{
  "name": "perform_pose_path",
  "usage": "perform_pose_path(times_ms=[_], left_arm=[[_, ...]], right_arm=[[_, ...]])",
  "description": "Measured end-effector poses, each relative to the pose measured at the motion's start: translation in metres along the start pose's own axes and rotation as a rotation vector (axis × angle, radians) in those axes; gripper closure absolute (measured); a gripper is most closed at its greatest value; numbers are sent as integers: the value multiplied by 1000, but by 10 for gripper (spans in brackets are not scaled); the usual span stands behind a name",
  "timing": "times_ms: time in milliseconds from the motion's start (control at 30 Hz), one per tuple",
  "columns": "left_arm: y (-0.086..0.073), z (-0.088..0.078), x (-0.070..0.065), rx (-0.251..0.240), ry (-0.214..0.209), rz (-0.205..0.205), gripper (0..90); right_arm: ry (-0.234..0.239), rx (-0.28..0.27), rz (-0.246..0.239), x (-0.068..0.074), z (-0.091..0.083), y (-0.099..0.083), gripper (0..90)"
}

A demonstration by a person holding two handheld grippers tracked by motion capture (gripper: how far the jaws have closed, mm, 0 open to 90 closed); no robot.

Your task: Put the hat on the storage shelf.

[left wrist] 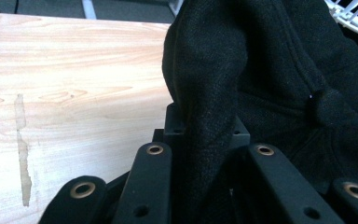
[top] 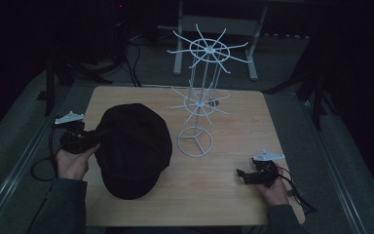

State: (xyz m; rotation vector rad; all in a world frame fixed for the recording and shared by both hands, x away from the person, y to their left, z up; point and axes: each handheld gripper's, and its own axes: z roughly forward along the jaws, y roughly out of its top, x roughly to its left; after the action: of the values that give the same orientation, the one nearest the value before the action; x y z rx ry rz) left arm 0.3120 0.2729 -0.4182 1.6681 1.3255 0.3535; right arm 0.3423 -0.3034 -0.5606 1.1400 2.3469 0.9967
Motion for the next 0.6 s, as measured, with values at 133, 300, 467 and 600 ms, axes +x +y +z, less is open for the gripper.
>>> perform_pose_path(times_ms=[133, 300, 467, 600], left_arm=[[3, -2, 0, -11, -12, 2, 787], [6, -4, 0, -24, -26, 0, 787], [9, -7, 0, -35, -34, -1, 787], [12, -8, 0, -46, -43, 1, 787]], right_arm=[[0, -1, 3, 0, 0, 0, 134], [0, -1, 1, 0, 0, 0, 134], [0, -1, 1, 0, 0, 0, 134], [0, -1, 1, 0, 0, 0, 134]])
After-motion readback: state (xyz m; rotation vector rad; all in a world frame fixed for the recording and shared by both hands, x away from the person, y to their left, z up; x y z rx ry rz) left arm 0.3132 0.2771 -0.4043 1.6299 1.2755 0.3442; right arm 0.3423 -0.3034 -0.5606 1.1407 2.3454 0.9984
